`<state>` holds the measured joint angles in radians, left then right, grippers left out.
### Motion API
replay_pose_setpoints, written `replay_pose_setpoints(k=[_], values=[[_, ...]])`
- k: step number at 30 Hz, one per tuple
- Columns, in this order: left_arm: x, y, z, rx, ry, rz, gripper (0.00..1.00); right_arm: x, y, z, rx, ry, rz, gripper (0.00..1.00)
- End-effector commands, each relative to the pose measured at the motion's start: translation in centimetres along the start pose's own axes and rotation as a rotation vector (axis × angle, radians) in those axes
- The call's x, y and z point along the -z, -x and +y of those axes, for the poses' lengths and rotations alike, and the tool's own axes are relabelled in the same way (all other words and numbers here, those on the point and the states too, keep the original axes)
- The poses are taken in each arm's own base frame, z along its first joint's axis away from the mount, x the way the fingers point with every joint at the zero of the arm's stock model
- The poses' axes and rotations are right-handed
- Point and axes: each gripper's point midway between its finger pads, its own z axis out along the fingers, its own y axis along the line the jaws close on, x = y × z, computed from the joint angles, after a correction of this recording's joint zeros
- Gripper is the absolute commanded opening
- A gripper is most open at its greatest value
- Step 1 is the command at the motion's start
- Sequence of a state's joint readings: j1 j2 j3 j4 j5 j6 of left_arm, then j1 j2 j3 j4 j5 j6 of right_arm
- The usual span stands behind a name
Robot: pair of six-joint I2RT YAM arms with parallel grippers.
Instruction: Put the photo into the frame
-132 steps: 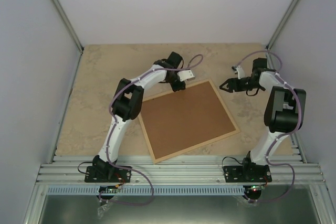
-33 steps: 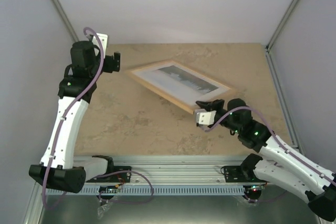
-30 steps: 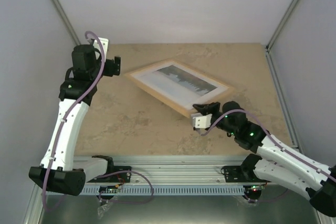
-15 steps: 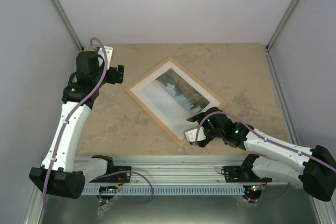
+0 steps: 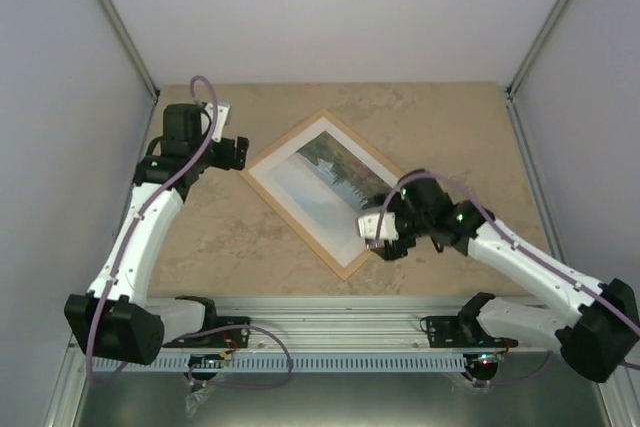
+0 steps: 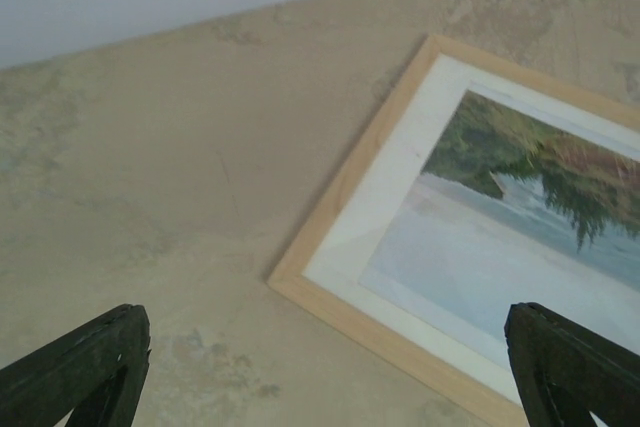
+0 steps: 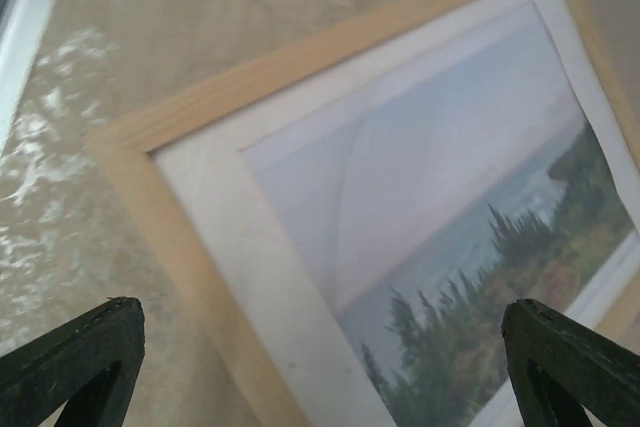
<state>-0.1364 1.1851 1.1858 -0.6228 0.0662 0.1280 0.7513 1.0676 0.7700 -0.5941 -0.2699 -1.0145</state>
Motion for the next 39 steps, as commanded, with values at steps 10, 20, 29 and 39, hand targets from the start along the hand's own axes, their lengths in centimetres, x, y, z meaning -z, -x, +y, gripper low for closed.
replay_pose_setpoints(k=[10,20,29,39], values=[[-7.1,-10.3,-4.3,0.259,-0.258,0.346,0.98,-0.4,-9.1,-13.0,-0.81,0.125,-0.037,0.98],[-11.0,-15.5,-4.9,0.445,-0.286,0.515,0.99,-6.4,-17.9,-18.5,-1.118,0.233,0.002,0.97],[-13.5,-18.2,-5.3,0.516,-0.286,0.626,0.99,-10.6,-20.9,-18.0,-1.141,0.317,0.045,0.98],[-17.7,-17.3,-5.1,0.53,-0.317,0.655,0.99,-11.5,-19.8,-11.9,-1.157,0.52,0.027,0.98]])
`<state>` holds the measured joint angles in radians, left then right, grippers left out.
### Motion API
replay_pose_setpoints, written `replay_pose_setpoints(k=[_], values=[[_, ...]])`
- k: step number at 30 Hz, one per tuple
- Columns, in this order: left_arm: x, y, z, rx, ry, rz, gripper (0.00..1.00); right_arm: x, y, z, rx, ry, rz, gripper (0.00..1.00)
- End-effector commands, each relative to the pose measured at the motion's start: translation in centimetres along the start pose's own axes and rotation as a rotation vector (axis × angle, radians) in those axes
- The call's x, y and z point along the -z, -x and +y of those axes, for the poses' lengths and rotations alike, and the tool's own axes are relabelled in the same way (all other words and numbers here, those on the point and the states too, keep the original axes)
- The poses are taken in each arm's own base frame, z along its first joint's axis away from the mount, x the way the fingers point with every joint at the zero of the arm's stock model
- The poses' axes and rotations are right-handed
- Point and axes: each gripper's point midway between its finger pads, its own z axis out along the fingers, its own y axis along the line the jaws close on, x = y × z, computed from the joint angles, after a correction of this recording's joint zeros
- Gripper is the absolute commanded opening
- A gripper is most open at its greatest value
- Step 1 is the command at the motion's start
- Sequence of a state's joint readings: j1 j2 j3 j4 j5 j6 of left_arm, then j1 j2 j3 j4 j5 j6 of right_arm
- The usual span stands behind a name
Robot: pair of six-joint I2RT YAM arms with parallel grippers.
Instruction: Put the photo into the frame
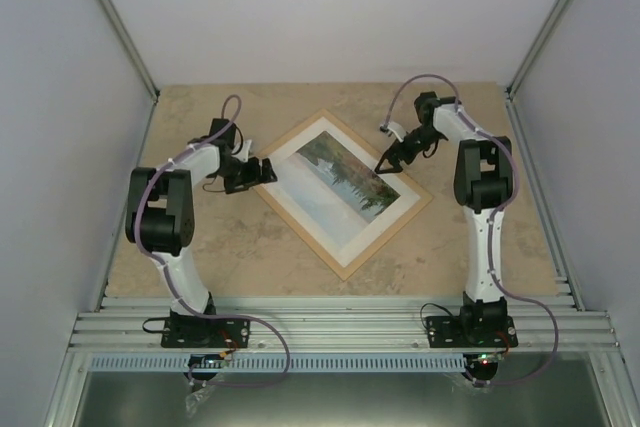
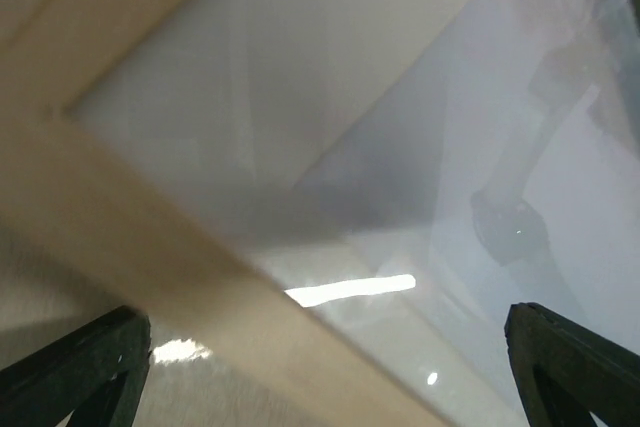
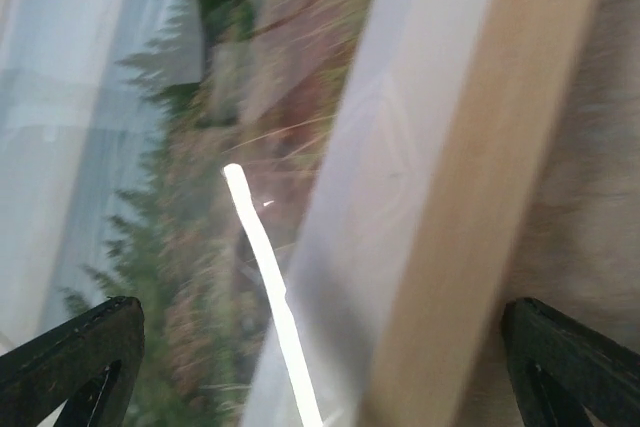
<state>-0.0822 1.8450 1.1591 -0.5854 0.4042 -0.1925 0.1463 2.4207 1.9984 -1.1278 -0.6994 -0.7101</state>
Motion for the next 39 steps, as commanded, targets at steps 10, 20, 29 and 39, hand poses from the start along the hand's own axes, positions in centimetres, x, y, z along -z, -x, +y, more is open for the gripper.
replay_pose_setpoints(k=[10,20,29,39], values=[[-5.9,10.2,-6.7,-0.18,-0.181,-0.044,0.93,-1.5,-10.8,12.3,-0.011,0.259,0.169,0.98],[-7.6,17.8,-14.0,-0.453,-0.15,-0.202,0.92,-2.2,-10.4,20.0,0.163,0.346,0.218,0.98],[6.7,17.5,-5.5,-0.188,-0.025,-0.365,0.96,4.5,-2.3,13.3,0.143,0.155,0.026,0.98],[8.6,-0.1,-1.6,0.011,-0.024,-0.175,0.99,5.2,6.1,0.4,0.067,-0.113,-0.131,0.98]])
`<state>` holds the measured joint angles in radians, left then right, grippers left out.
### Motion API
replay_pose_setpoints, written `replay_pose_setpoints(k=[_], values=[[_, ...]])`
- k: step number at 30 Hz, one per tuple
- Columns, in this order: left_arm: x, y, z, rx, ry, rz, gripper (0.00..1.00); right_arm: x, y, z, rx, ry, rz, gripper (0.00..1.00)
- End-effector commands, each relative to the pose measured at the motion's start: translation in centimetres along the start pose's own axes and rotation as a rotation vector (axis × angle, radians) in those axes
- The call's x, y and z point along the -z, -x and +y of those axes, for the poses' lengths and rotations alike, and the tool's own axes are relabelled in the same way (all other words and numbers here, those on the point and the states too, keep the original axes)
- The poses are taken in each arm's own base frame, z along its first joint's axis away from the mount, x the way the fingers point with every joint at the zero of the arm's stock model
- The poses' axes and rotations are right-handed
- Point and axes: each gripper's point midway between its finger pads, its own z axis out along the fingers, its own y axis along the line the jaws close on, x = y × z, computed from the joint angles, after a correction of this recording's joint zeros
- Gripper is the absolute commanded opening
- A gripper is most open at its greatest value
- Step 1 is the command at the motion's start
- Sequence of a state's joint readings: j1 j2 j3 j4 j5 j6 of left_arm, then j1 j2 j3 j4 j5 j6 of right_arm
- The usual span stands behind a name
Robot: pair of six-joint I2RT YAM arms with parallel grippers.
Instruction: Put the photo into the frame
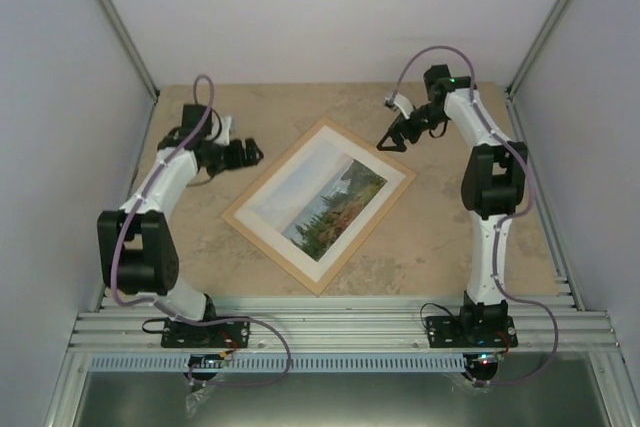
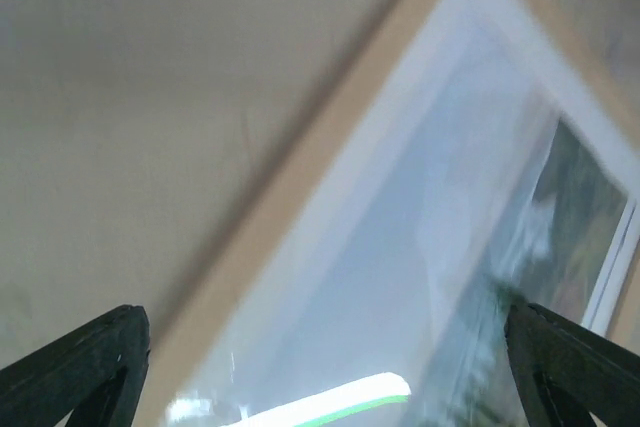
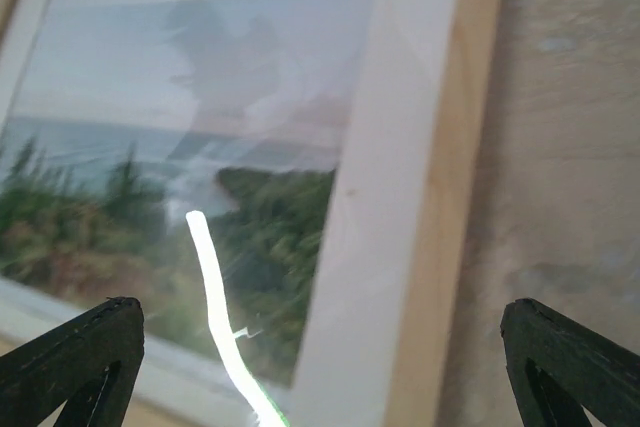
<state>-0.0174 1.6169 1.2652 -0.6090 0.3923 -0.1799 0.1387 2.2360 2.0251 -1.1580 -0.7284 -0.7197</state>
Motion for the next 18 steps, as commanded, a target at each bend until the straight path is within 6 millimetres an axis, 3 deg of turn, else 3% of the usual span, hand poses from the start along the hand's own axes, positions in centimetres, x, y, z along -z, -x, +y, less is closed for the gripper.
replay_pose_setpoints(k=[1,7,14,18], values=[[0.1,-7.7,0.7,0.102,0.001,0.141,0.99,-2.9,0.6,-3.8,-0.054,-0.032,-0.012,0.98],[1.3,-12.5,3.6,0.298,0.158,0.238,0.99,-6.0,-0.8,-5.5,-0.1,-0.01,-0.01,0.98],[0.8,-18.8,4.5,0.519,0.135,0.428,0.99,-8.0,-2.0,-4.4,-0.151,0.088,-0.026,0.98],[-0.3,-20.1,5.4,0.548,0.161,0.465,0.99,-8.7,-3.5,-3.6,-0.172,0.117,0.003,0.98]])
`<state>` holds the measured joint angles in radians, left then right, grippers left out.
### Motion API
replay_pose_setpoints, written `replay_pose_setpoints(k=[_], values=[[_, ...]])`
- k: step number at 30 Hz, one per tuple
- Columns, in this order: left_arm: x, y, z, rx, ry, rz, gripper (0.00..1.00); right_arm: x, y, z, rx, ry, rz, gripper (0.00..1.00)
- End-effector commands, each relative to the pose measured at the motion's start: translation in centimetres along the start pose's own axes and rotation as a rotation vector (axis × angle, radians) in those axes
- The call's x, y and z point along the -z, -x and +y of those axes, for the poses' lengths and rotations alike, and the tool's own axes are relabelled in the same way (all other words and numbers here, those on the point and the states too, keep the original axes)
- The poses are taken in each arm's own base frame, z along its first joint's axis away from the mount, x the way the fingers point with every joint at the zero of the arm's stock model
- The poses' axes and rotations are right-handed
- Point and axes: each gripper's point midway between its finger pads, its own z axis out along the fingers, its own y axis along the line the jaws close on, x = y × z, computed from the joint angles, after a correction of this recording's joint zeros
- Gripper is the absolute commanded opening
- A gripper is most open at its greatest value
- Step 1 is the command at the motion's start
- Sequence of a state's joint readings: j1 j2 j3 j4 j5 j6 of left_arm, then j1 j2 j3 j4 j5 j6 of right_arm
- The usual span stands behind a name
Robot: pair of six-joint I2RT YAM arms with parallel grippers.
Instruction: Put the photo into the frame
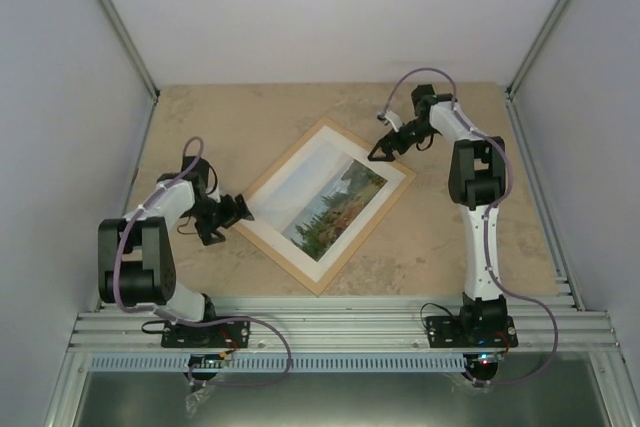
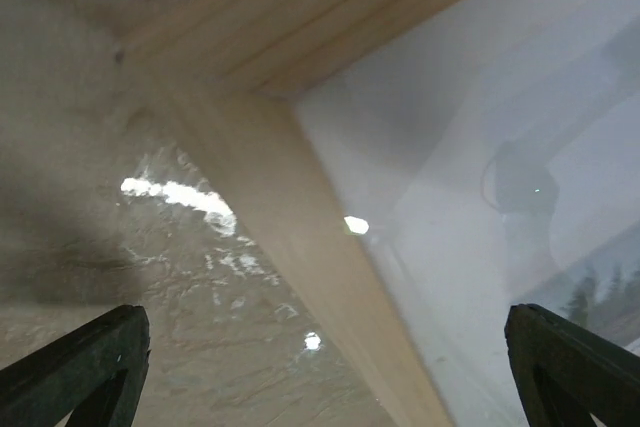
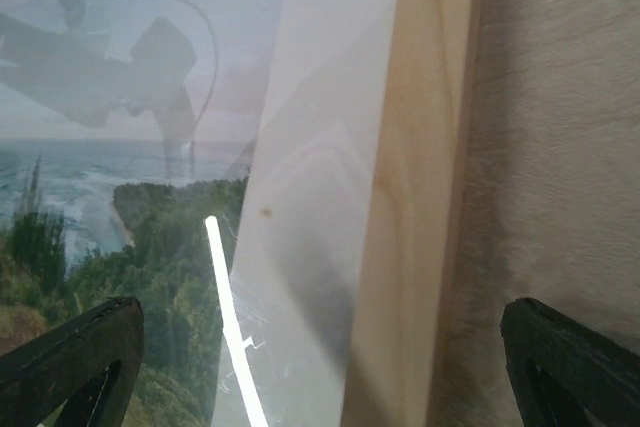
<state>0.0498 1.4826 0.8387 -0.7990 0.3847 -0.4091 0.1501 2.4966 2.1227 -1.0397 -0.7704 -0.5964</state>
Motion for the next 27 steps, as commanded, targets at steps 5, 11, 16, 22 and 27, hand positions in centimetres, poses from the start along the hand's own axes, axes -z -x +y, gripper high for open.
replay_pose_setpoints(k=[5,11,16,22,27], values=[[-2.4,1.2,-1.5,0.065,-0.083,0.09,0.99,-1.6,-2.9,2.6,-0.055,0.112,0.032,0.97],[-3.6,5.5,-2.8,0.025,-0.097,0.055,0.99,-0.9,-6.8,5.7,-0.084,0.165,0.087,0.95],[-4.6,10.4,-4.8,-0.034,-0.118,-0.028,0.99,0.8,-11.3,8.3,-0.149,0.183,0.124,0.95],[-6.2,13.8,-8.5,-0.138,-0.128,-0.079,0.99,2.0,-14.9,11.2,-0.154,0.166,0.172,0.95],[-7.3,14.1,-10.1,-0.21,-0.123,-0.108,0.99,2.3,-16.6,12.3,-0.166,0.151,0.188,0.95]])
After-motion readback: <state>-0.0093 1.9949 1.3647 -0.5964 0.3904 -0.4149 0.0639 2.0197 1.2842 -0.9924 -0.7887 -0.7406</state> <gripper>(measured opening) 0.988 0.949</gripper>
